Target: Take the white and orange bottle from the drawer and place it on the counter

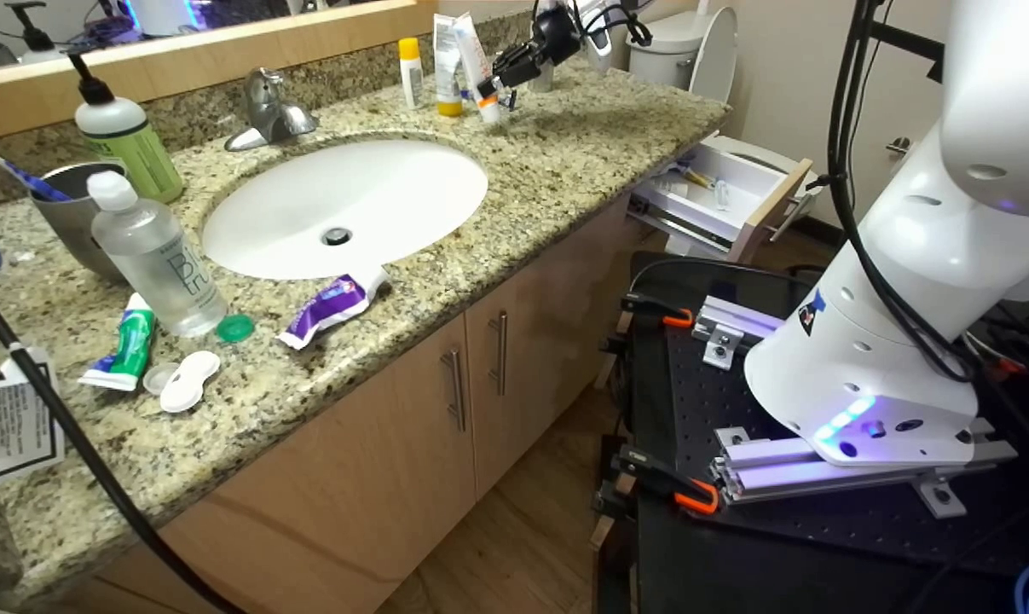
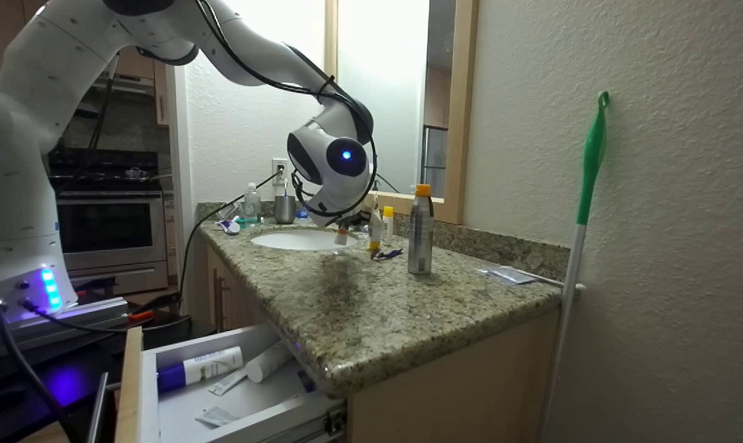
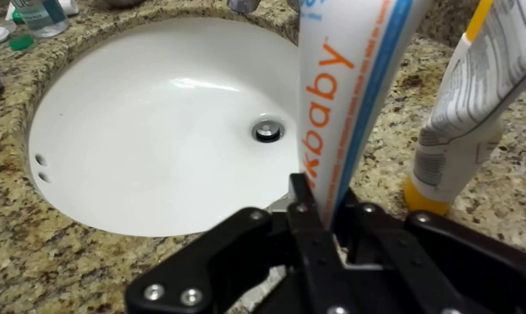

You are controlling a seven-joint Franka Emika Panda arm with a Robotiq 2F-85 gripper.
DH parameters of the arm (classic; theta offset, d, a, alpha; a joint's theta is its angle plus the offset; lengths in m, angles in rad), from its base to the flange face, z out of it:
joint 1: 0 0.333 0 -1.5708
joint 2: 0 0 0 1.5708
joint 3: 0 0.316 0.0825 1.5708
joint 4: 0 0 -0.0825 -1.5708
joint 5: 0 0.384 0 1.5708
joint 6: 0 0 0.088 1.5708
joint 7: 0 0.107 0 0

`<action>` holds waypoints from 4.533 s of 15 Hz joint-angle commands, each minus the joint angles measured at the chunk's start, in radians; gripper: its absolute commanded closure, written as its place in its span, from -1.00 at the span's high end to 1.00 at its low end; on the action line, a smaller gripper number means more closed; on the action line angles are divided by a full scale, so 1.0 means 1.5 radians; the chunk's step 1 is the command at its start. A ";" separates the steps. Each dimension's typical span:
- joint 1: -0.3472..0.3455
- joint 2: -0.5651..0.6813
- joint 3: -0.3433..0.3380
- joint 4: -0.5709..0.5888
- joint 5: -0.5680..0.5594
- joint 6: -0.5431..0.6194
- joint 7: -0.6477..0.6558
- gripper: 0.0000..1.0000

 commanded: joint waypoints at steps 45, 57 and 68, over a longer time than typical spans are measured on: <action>-0.034 0.062 0.030 0.012 0.100 -0.041 -0.144 -0.71; -0.032 0.043 -0.019 0.042 -0.021 -0.004 -0.110 0.98; -0.087 -0.100 -0.096 0.137 -0.389 -0.127 -0.100 1.00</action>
